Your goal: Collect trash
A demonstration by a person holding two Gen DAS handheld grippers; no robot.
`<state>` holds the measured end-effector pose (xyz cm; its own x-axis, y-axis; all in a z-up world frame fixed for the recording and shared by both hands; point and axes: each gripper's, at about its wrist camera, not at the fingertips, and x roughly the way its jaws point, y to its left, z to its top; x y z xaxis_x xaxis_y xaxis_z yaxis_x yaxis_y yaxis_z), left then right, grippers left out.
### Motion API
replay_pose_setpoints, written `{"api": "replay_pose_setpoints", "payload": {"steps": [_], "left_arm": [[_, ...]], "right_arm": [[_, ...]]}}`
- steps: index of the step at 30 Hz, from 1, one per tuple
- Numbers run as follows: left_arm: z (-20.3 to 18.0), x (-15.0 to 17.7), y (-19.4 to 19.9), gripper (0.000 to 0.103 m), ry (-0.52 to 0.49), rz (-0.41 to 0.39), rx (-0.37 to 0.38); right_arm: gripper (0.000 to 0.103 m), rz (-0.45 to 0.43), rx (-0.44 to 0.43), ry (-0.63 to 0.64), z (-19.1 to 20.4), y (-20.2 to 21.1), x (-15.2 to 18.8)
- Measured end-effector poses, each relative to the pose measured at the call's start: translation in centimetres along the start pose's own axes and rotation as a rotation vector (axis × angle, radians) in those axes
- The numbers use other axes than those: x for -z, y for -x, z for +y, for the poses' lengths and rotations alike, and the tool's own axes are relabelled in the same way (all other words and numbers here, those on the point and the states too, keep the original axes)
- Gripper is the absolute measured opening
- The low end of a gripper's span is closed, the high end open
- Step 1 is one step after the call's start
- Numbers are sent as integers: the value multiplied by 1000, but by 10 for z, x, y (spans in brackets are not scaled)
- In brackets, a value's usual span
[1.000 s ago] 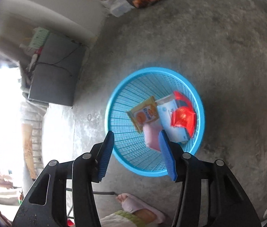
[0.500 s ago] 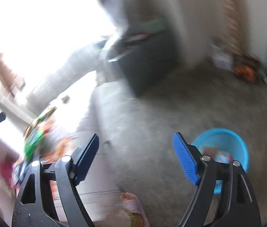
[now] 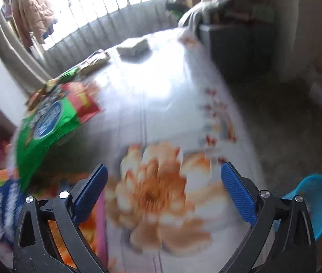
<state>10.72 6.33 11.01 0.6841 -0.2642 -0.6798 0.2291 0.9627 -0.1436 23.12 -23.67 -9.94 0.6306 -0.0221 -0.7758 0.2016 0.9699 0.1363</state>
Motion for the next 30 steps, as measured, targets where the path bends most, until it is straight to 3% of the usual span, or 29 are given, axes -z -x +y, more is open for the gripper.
{"api": "replay_pose_setpoints", "payload": {"steps": [7,9,15,30], "left_arm": [[31,15,13,91,43,-5,-20],[34,14,10,91,44,-8,-22],[38,9,4,91,52,-10,-13],[49,19,2,91,93,-13,7]], "right_arm": [[96,12,51,55,27,-21,-15],[96,33,105,119,42,-31,-19],[96,43,60,182,66,-35,-19],[97,46,50,179,65,-34,-19]]}}
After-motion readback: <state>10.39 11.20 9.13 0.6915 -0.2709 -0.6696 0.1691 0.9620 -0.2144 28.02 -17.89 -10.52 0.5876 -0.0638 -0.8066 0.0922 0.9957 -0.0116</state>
